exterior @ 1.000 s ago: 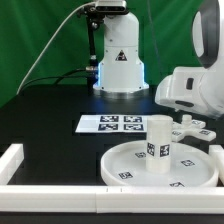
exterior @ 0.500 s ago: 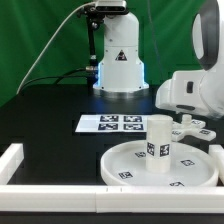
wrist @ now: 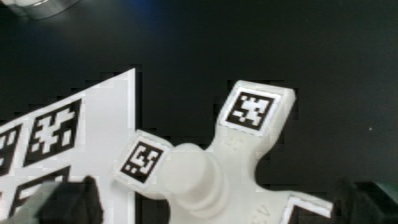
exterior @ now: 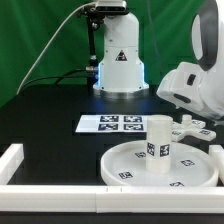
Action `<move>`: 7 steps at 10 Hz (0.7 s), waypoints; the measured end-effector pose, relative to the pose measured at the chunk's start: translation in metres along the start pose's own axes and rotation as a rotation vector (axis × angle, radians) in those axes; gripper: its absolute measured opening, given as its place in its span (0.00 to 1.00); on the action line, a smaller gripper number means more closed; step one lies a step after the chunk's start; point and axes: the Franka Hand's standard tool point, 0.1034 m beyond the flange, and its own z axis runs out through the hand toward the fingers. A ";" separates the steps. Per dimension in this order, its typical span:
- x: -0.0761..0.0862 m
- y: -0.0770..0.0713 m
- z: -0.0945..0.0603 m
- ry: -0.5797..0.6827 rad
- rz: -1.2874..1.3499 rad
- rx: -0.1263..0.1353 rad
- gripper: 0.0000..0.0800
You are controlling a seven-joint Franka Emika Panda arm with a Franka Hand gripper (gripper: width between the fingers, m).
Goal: Assemble round table
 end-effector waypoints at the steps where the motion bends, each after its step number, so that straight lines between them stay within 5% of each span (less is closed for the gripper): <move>1: 0.001 0.000 0.001 0.002 -0.028 0.001 0.81; 7: 0.004 0.000 -0.005 0.024 -0.380 -0.004 0.81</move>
Offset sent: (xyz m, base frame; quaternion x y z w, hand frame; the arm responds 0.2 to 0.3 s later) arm 0.0156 0.0146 0.0118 0.0099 0.0155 -0.2249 0.9742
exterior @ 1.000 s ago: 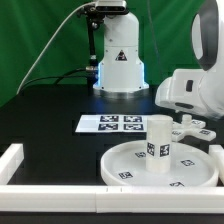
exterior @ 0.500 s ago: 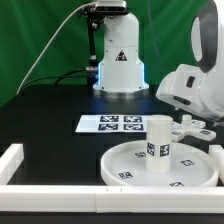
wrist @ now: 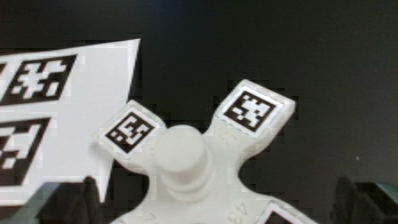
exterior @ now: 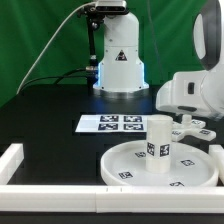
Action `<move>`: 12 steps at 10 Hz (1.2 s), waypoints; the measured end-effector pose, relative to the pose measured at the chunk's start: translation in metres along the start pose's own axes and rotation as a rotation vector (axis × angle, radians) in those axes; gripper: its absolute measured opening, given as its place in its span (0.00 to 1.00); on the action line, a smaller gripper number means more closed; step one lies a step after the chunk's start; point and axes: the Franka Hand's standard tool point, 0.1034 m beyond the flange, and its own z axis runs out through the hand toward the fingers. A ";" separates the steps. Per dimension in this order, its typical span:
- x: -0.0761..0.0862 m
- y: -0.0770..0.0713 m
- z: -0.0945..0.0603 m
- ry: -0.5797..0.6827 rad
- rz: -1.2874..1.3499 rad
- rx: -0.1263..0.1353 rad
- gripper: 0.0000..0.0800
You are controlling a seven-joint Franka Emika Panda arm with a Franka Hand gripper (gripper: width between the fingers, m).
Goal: Assemble round table
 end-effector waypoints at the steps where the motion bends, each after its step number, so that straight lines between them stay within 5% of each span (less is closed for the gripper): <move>1: 0.000 0.001 0.000 0.000 -0.055 0.002 0.81; 5: 0.000 0.007 0.018 -0.027 -0.116 0.003 0.81; 12: 0.002 0.012 0.027 -0.180 -0.087 -0.005 0.81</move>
Offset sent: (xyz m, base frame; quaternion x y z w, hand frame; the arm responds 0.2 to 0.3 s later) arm -0.0294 -0.0100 -0.0093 0.0052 -0.0084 -0.0310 0.9995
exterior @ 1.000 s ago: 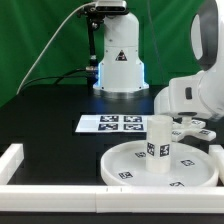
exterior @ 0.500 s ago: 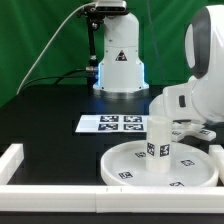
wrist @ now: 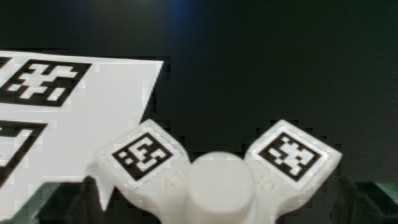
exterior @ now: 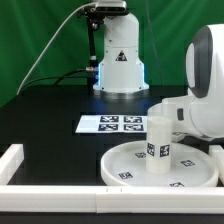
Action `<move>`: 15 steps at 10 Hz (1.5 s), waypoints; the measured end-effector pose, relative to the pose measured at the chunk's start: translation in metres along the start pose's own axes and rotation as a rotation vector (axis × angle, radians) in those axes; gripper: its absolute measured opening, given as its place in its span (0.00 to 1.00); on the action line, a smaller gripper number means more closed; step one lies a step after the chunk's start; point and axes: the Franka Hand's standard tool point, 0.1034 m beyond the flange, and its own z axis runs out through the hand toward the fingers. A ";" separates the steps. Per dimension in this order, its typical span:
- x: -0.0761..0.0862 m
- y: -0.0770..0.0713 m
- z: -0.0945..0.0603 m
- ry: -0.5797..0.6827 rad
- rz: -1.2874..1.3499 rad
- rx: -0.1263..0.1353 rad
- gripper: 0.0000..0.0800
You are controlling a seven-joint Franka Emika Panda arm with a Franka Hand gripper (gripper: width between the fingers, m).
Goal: Assemble round table
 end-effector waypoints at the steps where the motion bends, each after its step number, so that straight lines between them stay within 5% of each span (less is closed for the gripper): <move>1: 0.001 0.000 0.001 -0.002 0.006 0.000 0.81; 5: 0.004 -0.002 0.013 -0.019 0.075 -0.003 0.81; 7: 0.004 -0.001 0.012 -0.019 0.076 0.000 0.52; 8: 0.005 0.000 0.012 -0.019 0.077 0.001 0.52; 9: 0.004 0.000 0.012 -0.020 0.077 0.002 0.28; 13: 0.000 0.003 0.006 -0.014 0.079 0.009 0.26; 15: -0.027 0.016 -0.018 0.021 0.042 0.038 0.26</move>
Offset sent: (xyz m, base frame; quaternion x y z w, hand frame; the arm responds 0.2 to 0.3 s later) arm -0.0135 -0.0017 -0.0030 -0.0213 -0.0389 0.0471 0.9979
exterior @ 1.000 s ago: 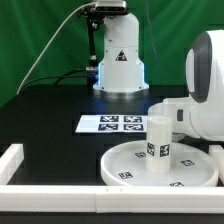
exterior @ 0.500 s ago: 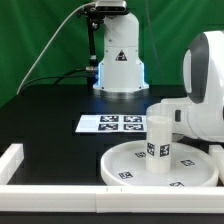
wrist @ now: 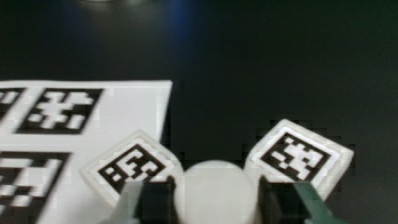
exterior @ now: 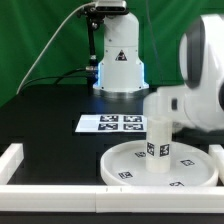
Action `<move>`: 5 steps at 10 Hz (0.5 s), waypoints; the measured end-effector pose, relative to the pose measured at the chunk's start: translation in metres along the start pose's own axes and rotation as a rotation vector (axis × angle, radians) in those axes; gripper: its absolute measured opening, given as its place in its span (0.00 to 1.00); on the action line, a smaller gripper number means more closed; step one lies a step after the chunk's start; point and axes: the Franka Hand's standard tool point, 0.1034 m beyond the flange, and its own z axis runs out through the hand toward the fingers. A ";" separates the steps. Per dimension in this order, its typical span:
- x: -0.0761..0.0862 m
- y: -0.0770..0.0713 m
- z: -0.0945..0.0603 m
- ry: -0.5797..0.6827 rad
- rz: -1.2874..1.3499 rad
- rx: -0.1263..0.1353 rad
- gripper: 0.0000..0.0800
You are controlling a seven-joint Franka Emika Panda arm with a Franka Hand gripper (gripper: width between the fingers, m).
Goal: Assemble round table
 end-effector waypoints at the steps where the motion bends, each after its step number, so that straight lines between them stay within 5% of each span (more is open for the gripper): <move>1: -0.014 0.011 -0.009 0.026 -0.027 0.023 0.26; 3: -0.050 0.049 -0.035 0.092 -0.090 0.075 0.26; 5: -0.076 0.082 -0.053 0.229 -0.132 0.088 0.26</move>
Offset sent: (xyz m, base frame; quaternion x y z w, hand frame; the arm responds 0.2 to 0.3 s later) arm -0.0091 -0.0765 0.0712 0.0048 0.1404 -0.0601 0.9883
